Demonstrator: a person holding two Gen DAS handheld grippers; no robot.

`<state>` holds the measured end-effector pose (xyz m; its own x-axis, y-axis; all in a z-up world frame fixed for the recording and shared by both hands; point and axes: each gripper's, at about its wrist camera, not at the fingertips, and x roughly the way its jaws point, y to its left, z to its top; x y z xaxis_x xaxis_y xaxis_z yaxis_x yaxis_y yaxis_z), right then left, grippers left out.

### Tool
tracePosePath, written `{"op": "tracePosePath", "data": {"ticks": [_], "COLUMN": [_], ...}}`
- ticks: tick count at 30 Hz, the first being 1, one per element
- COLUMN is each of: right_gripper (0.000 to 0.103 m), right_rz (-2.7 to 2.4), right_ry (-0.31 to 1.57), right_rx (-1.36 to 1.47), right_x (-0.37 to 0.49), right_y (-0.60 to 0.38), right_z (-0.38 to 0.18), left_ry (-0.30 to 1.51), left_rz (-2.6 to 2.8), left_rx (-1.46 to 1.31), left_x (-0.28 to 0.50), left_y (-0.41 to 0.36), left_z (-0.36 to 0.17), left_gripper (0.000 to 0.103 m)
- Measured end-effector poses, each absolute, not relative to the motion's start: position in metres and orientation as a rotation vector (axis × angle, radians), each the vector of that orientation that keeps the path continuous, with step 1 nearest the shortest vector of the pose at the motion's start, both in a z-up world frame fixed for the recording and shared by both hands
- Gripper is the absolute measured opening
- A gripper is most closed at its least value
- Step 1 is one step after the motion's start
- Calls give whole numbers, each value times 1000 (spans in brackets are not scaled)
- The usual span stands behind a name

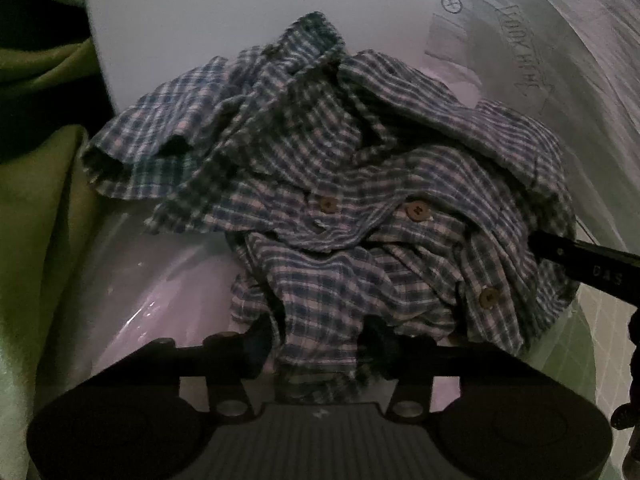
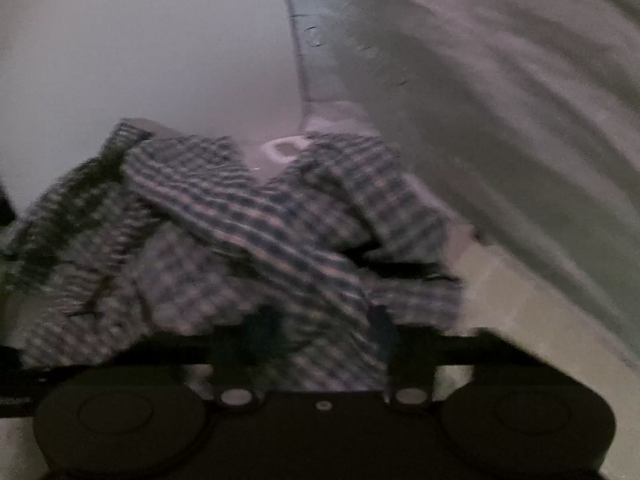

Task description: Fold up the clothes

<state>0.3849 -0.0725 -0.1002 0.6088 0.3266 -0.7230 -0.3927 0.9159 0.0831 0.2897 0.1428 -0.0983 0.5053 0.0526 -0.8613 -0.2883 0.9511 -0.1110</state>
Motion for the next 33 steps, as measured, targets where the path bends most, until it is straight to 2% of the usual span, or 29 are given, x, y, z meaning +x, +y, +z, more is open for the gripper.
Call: {"op": "tracePosePath", "data": {"ticks": [1,6,12,16,20,23,28,32,33], "right_gripper": [7,4,4,4,4,7,32,42,47], "right_rz": [398,339,118,-168,-414,-510,-555,-573,-584], "right_ry": [801,717,664,689,780,826,823,775,763], "right_rx": [-102,-141,-151,-195,-124,-13,119,206,235], "right_x": [380,340,244,154,63,-4,-86,-116,-121], "right_y": [-72,-90,-162,-230,-298,-339,-375,-394,-401], "right_z": [-100,-88,-74,-78,-86,-87,-73,-61,-59], "left_ry": [1023,1020,1025,1042,1057,1060,1065,1056,1056], "left_rz": [207,163,64,-19,-107,-182,-258,-291,-294], "left_rx": [-249,-242,-227,-197,-156,-108,-57,-35,-33], "left_x": [288,272,234,201,169,144,112,87,82], "left_y": [141,132,110,83,48,14,-39,-70,-78], "left_z": [-98,-92,-82,-77,-71,-63,-53,-47,-45], "left_gripper": [50,50,50,50,50,51,51,51,51]}}
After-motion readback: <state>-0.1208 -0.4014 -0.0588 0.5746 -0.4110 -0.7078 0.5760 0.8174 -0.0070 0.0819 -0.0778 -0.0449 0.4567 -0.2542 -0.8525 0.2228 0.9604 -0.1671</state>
